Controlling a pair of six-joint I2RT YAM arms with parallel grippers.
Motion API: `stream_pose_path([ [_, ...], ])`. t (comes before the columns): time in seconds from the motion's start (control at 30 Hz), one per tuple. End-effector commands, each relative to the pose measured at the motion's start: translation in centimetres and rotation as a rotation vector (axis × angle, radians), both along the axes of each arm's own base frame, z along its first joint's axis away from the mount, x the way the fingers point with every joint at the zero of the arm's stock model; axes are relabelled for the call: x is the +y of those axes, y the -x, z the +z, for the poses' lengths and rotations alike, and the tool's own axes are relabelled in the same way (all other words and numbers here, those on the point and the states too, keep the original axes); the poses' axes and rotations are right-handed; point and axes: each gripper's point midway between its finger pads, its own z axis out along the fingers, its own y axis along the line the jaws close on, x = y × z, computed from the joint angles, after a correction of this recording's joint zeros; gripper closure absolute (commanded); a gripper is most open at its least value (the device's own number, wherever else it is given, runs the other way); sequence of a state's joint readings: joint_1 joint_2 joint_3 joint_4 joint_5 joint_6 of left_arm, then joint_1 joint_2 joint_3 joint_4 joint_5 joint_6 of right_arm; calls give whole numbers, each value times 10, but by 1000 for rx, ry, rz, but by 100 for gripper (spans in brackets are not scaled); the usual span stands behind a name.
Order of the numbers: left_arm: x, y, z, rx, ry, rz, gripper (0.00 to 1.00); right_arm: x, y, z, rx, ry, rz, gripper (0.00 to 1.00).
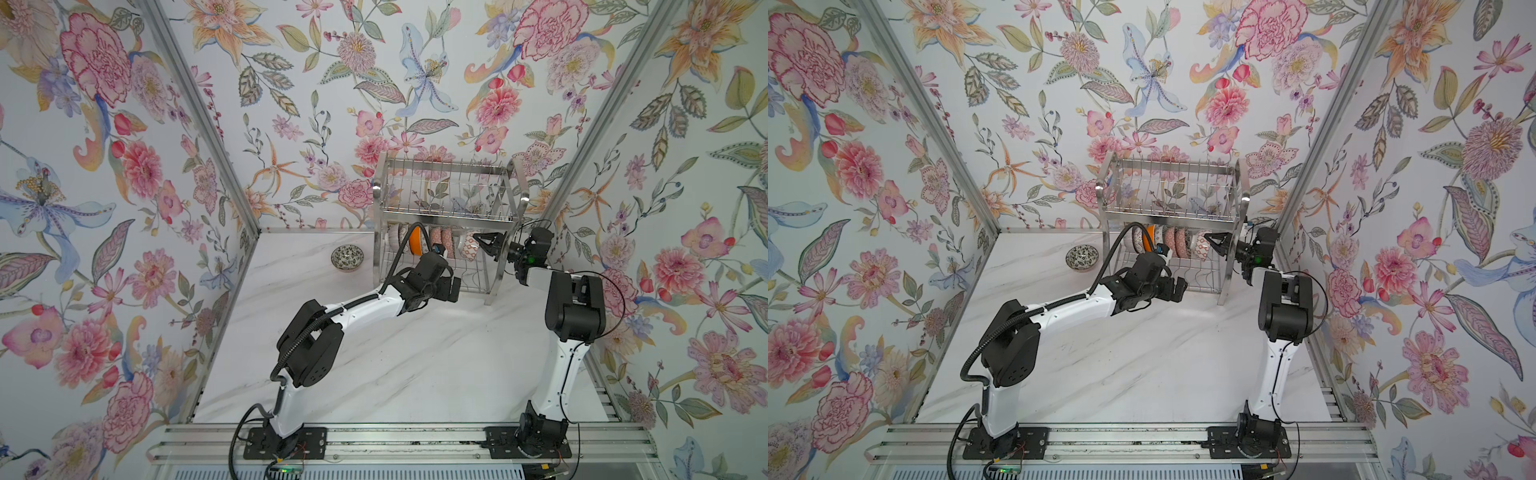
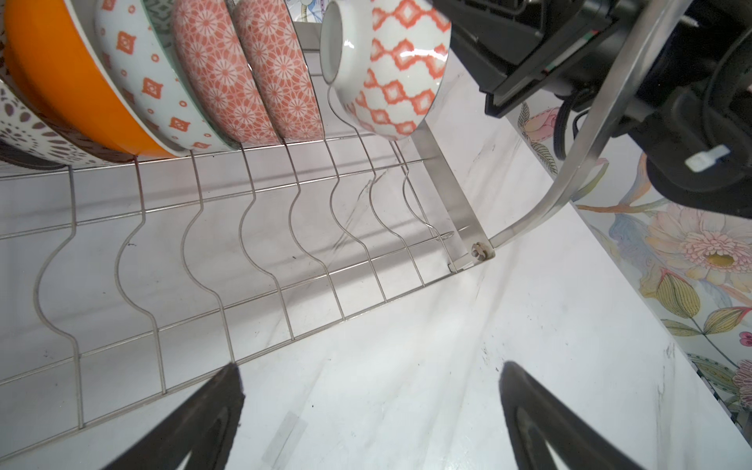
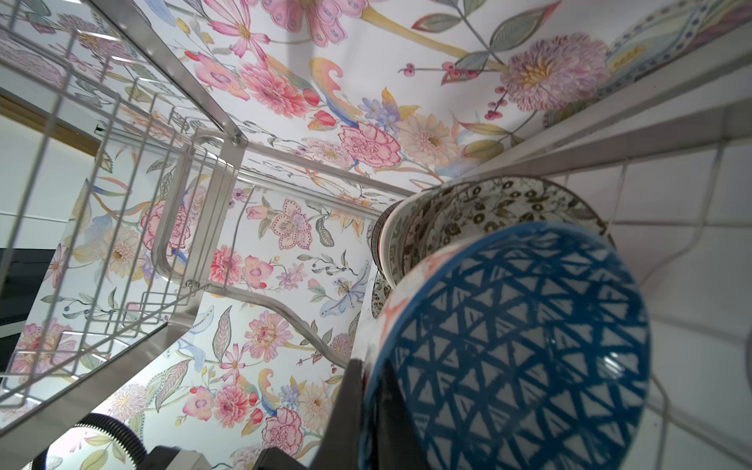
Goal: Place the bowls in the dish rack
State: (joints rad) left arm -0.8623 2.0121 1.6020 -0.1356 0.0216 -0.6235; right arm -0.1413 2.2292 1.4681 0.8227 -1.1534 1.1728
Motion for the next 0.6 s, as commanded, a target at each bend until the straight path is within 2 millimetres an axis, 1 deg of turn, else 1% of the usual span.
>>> stream_pose_path([
  [0.0, 3, -6, 21, -32, 11, 6, 1, -6, -9, 9, -53, -11, 22, 100],
  [0.13, 3, -8, 20, -28, 6, 8, 1, 0, -14, 1, -52, -16, 52, 100],
  [0.27, 3, -9, 19, -27, 1, 10, 1, 10, -14, -2, -61, -25, 91, 100],
  [0.4, 2, -9, 18, -25, -1, 8, 1, 16, -16, -7, -54, -41, 103, 100],
  [0.57, 2, -9, 18, -25, -5, 8, 1, 19, -17, -5, -59, -75, 108, 100],
])
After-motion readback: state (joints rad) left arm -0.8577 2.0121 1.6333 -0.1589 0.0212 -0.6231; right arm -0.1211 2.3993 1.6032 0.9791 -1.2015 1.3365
